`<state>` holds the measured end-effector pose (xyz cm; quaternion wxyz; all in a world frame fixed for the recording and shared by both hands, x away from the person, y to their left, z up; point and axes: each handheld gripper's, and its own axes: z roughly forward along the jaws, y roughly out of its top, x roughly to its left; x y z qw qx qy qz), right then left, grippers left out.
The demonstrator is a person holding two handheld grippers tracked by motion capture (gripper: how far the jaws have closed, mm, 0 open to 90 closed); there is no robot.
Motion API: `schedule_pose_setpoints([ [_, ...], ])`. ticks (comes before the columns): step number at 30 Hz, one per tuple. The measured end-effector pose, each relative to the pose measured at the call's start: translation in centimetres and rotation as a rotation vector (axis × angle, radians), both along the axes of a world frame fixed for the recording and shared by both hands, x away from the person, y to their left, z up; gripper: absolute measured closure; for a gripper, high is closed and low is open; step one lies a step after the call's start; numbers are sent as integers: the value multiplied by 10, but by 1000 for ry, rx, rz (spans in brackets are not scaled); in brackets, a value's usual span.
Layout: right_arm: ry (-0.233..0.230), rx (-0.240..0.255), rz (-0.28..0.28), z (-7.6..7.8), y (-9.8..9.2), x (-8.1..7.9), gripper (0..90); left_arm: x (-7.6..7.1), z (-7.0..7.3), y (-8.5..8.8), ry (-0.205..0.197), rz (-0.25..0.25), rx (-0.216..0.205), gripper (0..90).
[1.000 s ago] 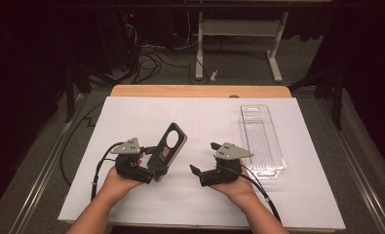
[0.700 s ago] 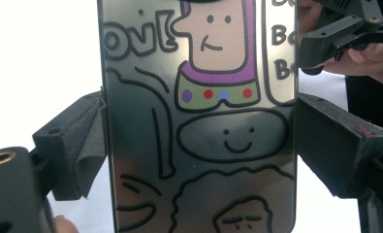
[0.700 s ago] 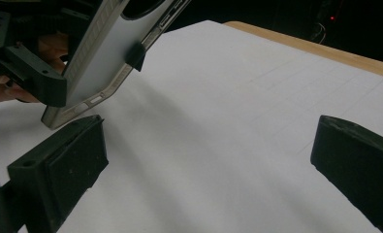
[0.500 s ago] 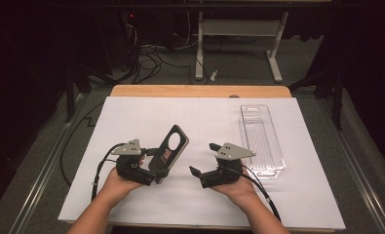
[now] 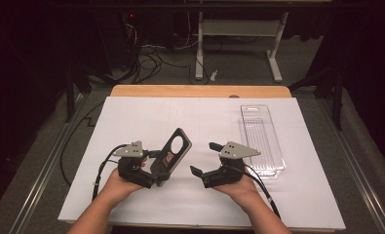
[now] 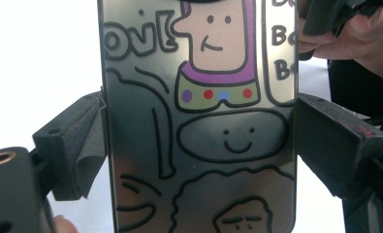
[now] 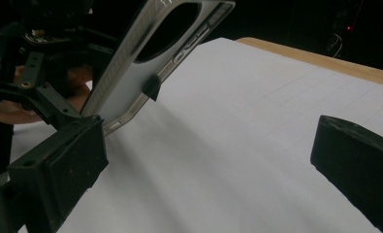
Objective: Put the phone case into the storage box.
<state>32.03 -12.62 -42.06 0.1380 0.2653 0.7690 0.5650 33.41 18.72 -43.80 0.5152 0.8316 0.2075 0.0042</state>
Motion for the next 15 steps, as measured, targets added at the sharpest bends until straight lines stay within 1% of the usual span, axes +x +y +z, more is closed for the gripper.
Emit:
schedule_pose_setpoints([
  [5,1,15,20,2,-1,-1,1,-1,0,0,5,-20,-4,131],
  [7,5,31,33,3,-1,-1,2,0,0,0,7,-26,-2,131],
  [12,8,53,58,5,0,-3,1,-2,-1,-2,4,-53,1,130],
  [15,0,60,72,7,0,-4,1,-2,-1,-3,7,-59,-1,130],
])
